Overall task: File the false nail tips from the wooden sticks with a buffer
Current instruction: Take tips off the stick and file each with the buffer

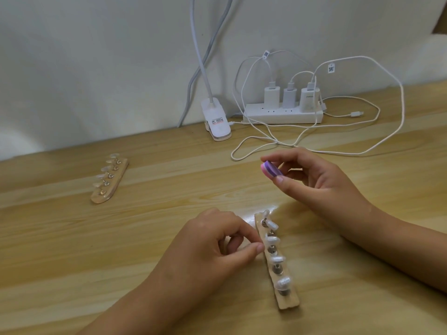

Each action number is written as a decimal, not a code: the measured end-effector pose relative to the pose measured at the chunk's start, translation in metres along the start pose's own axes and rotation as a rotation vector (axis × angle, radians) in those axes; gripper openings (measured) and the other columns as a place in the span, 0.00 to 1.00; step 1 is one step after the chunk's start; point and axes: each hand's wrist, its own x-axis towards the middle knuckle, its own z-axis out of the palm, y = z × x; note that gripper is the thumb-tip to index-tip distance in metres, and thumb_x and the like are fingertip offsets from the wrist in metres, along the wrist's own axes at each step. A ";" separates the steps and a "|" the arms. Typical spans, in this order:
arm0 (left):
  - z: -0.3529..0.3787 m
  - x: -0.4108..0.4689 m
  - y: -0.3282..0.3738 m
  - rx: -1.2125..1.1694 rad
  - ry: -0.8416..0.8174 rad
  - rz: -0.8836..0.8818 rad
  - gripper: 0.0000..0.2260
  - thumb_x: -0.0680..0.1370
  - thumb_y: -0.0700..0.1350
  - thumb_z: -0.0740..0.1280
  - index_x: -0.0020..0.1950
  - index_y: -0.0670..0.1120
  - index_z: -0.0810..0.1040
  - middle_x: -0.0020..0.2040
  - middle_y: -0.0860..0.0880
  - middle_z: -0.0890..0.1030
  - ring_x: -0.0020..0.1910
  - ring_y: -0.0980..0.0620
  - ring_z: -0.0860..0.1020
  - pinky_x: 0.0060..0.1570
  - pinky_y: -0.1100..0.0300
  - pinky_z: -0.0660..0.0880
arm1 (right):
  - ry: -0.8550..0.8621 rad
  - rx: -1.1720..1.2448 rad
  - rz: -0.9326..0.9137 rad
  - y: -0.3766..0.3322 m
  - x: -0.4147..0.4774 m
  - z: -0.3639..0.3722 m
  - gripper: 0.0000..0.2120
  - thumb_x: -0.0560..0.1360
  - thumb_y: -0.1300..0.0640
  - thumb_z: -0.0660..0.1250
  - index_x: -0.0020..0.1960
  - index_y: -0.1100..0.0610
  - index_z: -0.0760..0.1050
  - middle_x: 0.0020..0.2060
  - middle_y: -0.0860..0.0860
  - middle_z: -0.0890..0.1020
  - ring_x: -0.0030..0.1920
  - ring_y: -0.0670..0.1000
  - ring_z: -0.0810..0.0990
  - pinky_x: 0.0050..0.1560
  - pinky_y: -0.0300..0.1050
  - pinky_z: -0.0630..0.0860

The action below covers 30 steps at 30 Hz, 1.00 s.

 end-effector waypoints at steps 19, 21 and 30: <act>0.022 -0.002 0.016 0.164 0.028 0.178 0.07 0.73 0.57 0.69 0.42 0.55 0.83 0.30 0.56 0.71 0.34 0.61 0.65 0.29 0.64 0.69 | -0.043 -0.042 -0.059 0.010 0.000 0.002 0.15 0.74 0.60 0.68 0.58 0.48 0.79 0.53 0.42 0.80 0.49 0.46 0.79 0.55 0.37 0.75; 0.022 -0.003 0.015 0.196 0.058 0.210 0.06 0.74 0.54 0.70 0.42 0.54 0.82 0.31 0.56 0.71 0.34 0.61 0.66 0.29 0.65 0.69 | -0.044 -0.040 -0.055 0.010 0.000 0.002 0.15 0.74 0.60 0.68 0.58 0.47 0.79 0.53 0.42 0.80 0.50 0.46 0.79 0.54 0.36 0.75; 0.001 0.000 0.011 -0.335 0.238 -0.037 0.03 0.71 0.47 0.67 0.43 0.55 0.77 0.37 0.56 0.80 0.37 0.57 0.78 0.40 0.65 0.74 | -0.026 0.045 -0.014 0.002 -0.003 0.001 0.13 0.73 0.53 0.69 0.57 0.44 0.80 0.50 0.44 0.82 0.50 0.46 0.80 0.52 0.35 0.75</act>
